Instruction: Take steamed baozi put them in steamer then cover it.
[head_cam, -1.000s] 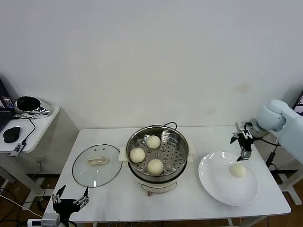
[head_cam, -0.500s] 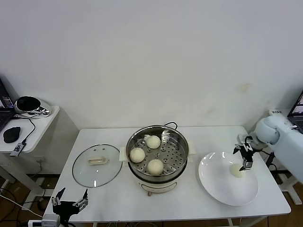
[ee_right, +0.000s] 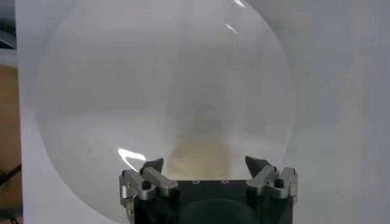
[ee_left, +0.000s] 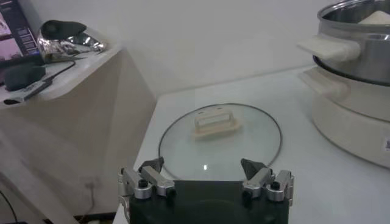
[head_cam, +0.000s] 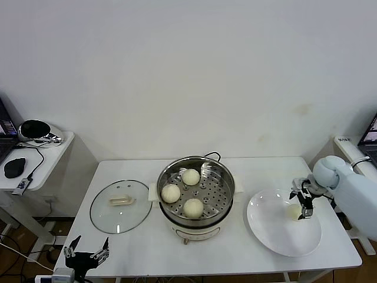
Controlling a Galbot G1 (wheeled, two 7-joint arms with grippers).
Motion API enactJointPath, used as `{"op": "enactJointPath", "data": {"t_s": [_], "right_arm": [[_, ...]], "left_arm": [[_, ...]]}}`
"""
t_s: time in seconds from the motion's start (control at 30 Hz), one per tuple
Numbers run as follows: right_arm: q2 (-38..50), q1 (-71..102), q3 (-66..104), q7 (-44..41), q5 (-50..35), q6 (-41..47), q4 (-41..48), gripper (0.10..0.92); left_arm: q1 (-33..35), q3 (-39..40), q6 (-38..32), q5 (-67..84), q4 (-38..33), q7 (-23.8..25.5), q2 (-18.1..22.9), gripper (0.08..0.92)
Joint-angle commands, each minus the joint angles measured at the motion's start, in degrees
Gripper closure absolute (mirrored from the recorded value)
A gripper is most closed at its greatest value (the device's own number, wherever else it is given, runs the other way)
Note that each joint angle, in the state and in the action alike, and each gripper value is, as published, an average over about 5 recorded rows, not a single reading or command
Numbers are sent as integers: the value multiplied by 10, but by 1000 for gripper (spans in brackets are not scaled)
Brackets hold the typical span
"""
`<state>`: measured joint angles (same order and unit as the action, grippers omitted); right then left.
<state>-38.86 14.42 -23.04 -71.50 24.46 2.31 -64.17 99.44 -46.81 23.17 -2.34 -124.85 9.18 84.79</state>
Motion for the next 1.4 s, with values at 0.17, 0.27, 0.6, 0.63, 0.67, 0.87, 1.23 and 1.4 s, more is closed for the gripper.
{"op": "enactJointPath", "data": {"t_s": [0.17, 0.27, 0.6, 0.63, 0.67, 0.87, 1.23, 1.4], "right_arm": [[-10, 15, 11, 8, 39, -21, 20, 203], [-10, 16, 11, 10, 41, -21, 21, 203], [-17, 16, 11, 27, 40, -19, 31, 203], [-18, 16, 11, 29, 39, -18, 32, 203], [-19, 16, 11, 31, 38, -17, 32, 204], [-17, 17, 8, 30, 36, -12, 28, 269], [20, -23, -24, 24, -57, 24, -29, 428], [50, -100, -88, 13, -129, 56, -94, 431]], "left_arm": [[2, 1, 0, -4, 3, -1, 0, 177], [2, 2, 0, -5, 2, 0, 0, 177], [-1, 2, 0, -5, 6, 0, -1, 177], [-2, 2, 0, -5, 7, 1, -1, 177], [-2, 2, 0, -5, 7, 1, -1, 177], [-3, 3, 0, -5, 10, 1, -1, 177], [-9, 5, 0, -4, 13, -1, -2, 177], [-14, 7, -3, -9, 15, -3, -2, 177]]}}
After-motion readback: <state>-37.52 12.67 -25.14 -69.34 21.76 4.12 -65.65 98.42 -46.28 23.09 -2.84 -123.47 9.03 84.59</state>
